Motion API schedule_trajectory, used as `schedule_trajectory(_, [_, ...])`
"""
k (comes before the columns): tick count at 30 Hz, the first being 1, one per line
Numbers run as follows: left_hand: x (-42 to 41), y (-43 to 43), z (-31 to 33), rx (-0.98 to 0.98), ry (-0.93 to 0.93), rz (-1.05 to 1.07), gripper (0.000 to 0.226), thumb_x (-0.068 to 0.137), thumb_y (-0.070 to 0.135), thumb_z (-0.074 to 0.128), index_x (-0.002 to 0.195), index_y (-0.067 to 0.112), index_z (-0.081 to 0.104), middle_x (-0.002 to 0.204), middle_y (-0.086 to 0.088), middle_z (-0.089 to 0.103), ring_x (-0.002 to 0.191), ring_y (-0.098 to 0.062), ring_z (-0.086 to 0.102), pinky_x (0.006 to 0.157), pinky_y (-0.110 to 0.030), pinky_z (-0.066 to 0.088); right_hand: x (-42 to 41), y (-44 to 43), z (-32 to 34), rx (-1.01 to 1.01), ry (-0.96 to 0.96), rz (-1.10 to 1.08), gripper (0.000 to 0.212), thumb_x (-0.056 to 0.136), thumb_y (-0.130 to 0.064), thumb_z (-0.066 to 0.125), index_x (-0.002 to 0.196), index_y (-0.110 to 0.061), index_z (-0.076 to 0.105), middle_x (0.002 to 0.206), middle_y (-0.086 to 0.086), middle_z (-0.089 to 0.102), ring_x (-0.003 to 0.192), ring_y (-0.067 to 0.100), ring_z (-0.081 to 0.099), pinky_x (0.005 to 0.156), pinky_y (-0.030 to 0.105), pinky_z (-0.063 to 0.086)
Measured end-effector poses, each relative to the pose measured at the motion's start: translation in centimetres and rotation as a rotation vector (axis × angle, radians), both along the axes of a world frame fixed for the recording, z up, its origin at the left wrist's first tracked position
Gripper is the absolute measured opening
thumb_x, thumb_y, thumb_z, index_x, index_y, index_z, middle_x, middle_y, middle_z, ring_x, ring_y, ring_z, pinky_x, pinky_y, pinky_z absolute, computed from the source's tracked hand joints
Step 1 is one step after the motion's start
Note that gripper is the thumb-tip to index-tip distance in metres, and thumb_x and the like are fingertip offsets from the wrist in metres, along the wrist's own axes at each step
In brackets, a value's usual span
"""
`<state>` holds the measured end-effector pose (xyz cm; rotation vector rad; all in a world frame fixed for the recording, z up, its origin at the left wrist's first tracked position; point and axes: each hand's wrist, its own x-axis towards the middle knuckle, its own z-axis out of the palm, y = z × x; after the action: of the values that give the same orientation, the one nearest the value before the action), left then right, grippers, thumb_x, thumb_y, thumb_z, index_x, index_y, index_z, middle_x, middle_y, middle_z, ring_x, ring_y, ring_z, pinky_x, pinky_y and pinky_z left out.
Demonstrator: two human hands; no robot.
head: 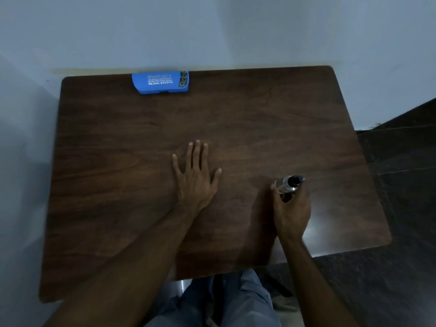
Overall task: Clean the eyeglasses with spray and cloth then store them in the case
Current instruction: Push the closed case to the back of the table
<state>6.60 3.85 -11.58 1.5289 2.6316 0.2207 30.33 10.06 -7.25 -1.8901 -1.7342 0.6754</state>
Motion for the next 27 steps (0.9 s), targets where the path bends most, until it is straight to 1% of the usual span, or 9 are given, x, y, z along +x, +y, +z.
schedule_trajectory(3, [-1.9, 1.2, 0.7, 0.015, -0.033, 0.012, 0.084, 0.104, 0.065, 0.028, 0.171, 0.015, 0.018, 0.179, -0.008, 0.012, 0.167, -0.026, 0.007, 0.127, -0.072, 0.008, -0.8, 0.4, 0.3, 0.018, 0.034, 0.026, 0.047, 0.089, -0.065, 0.063, 0.118, -0.029, 0.057, 0.109, -0.006, 0.066, 0.098, 0.016, 0.066, 0.081, 0.032, 0.051])
schedule_trajectory(6, [-5.2, 3.1, 1.1, 0.011, -0.05, 0.04, 0.083, 0.106, 0.065, 0.032, 0.172, 0.016, 0.013, 0.18, -0.007, 0.008, 0.167, -0.025, 0.002, 0.128, -0.072, 0.005, -3.1, 1.5, 1.0, 0.047, 0.085, 0.064, 0.047, 0.09, -0.066, 0.062, 0.119, -0.03, 0.057, 0.11, -0.003, 0.069, 0.099, 0.019, 0.068, 0.083, 0.038, 0.056])
schedule_trajectory(9, [-8.6, 4.6, 0.8, 0.009, -0.032, 0.063, 0.083, 0.107, 0.064, 0.032, 0.172, 0.016, 0.014, 0.18, -0.007, 0.009, 0.167, -0.025, 0.003, 0.128, -0.071, 0.004, -6.2, 3.5, 1.5, 0.003, 0.13, 0.112, 0.052, 0.091, -0.059, 0.068, 0.128, -0.024, 0.058, 0.118, 0.001, 0.07, 0.107, 0.023, 0.068, 0.09, 0.048, 0.058])
schedule_trajectory(11, [-10.5, 5.3, 0.3, 0.0, -0.02, 0.076, 0.083, 0.107, 0.065, 0.032, 0.171, 0.016, 0.015, 0.18, -0.008, 0.011, 0.167, -0.024, 0.005, 0.128, -0.071, 0.005, -8.7, 4.8, 1.9, -0.035, 0.191, 0.146, 0.055, 0.09, -0.054, 0.072, 0.134, -0.023, 0.057, 0.124, 0.001, 0.068, 0.112, 0.022, 0.067, 0.093, 0.05, 0.058])
schedule_trajectory(16, [-12.8, 6.1, -1.2, 0.01, 0.025, 0.074, 0.084, 0.104, 0.069, 0.027, 0.17, 0.017, 0.023, 0.178, -0.008, 0.018, 0.167, -0.025, 0.011, 0.128, -0.072, 0.007, -15.6, 8.9, 2.9, 0.081, 0.28, 0.265, 0.046, 0.091, -0.036, 0.078, 0.127, -0.013, 0.061, 0.118, 0.005, 0.069, 0.108, 0.024, 0.067, 0.09, 0.051, 0.057])
schedule_trajectory(19, [-12.8, 6.1, -1.8, 0.045, 0.057, 0.075, 0.084, 0.102, 0.07, 0.029, 0.168, 0.018, 0.027, 0.177, -0.007, 0.022, 0.166, -0.025, 0.015, 0.128, -0.071, 0.008, -19.4, 11.6, 3.3, 0.09, 0.263, 0.318, 0.044, 0.091, -0.034, 0.078, 0.126, -0.015, 0.061, 0.118, 0.003, 0.068, 0.107, 0.023, 0.067, 0.088, 0.05, 0.058])
schedule_trajectory(22, [-12.8, 6.1, -2.1, 0.077, 0.062, 0.077, 0.084, 0.101, 0.069, 0.034, 0.168, 0.018, 0.028, 0.176, -0.007, 0.023, 0.165, -0.025, 0.017, 0.127, -0.071, 0.01, -22.8, 14.0, 3.2, 0.103, 0.217, 0.394, 0.04, 0.091, -0.036, 0.076, 0.123, -0.018, 0.061, 0.116, -0.001, 0.068, 0.104, 0.019, 0.067, 0.082, 0.041, 0.058])
schedule_trajectory(25, [-12.7, 6.0, -2.3, 0.084, 0.058, 0.075, 0.085, 0.1, 0.069, 0.036, 0.168, 0.018, 0.027, 0.177, -0.008, 0.022, 0.166, -0.025, 0.017, 0.127, -0.071, 0.011, -25.7, 16.3, 3.0, 0.104, 0.186, 0.46, 0.03, 0.092, -0.032, 0.075, 0.114, -0.018, 0.061, 0.109, -0.001, 0.069, 0.099, 0.02, 0.067, 0.075, 0.03, 0.048])
schedule_trajectory(27, [-12.7, 6.0, -2.3, 0.082, 0.055, 0.075, 0.085, 0.1, 0.069, 0.036, 0.168, 0.018, 0.027, 0.178, -0.008, 0.021, 0.166, -0.025, 0.017, 0.127, -0.071, 0.011, -27.4, 17.6, 2.7, 0.096, 0.163, 0.498, 0.024, 0.093, -0.029, 0.072, 0.111, -0.017, 0.06, 0.106, 0.001, 0.07, 0.097, 0.023, 0.067, 0.074, 0.03, 0.047])
